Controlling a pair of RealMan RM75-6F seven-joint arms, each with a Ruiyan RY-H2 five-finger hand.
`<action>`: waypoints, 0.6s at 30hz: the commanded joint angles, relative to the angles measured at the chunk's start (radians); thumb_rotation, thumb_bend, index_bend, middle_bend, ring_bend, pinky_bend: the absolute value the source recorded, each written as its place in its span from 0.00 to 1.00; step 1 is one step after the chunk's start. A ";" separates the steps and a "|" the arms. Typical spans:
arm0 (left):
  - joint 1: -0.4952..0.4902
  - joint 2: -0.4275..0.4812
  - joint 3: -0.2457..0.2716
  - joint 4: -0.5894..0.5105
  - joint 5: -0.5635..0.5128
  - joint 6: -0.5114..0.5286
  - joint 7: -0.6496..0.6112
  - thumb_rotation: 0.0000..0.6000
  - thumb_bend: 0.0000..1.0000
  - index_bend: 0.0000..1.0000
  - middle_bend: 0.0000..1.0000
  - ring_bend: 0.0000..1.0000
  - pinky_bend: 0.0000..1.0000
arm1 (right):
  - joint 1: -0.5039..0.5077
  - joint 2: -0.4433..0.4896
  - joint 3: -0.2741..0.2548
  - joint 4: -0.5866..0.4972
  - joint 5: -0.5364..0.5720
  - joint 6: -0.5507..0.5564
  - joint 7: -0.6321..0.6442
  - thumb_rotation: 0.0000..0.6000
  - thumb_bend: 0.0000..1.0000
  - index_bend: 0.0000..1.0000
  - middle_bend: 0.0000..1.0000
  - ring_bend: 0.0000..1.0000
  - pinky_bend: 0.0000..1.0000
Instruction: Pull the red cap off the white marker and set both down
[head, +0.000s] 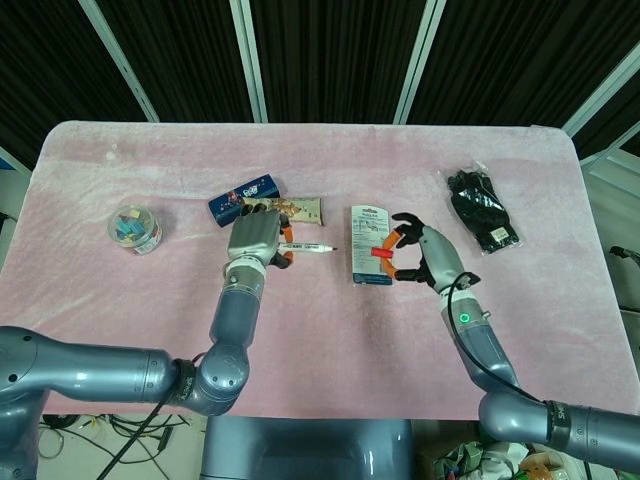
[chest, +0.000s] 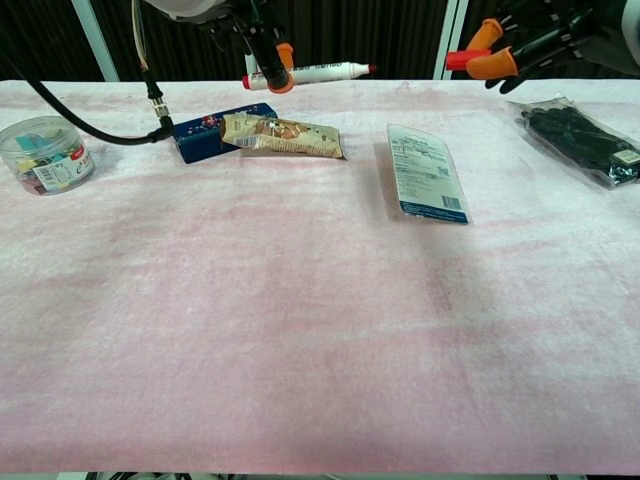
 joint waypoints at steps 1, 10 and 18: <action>0.032 0.032 0.017 -0.038 0.018 -0.015 -0.008 1.00 0.70 0.75 0.36 0.08 0.05 | -0.027 0.019 -0.012 0.012 -0.021 -0.014 0.027 1.00 0.51 0.85 0.16 0.39 0.27; 0.269 0.223 0.224 -0.246 0.308 -0.098 -0.114 1.00 0.70 0.75 0.36 0.08 0.05 | -0.168 0.029 -0.085 0.136 -0.232 -0.044 0.197 1.00 0.49 0.85 0.16 0.39 0.27; 0.374 0.217 0.387 -0.195 0.482 -0.155 -0.202 1.00 0.70 0.75 0.36 0.08 0.05 | -0.242 -0.033 -0.130 0.206 -0.391 -0.018 0.309 1.00 0.49 0.85 0.15 0.39 0.27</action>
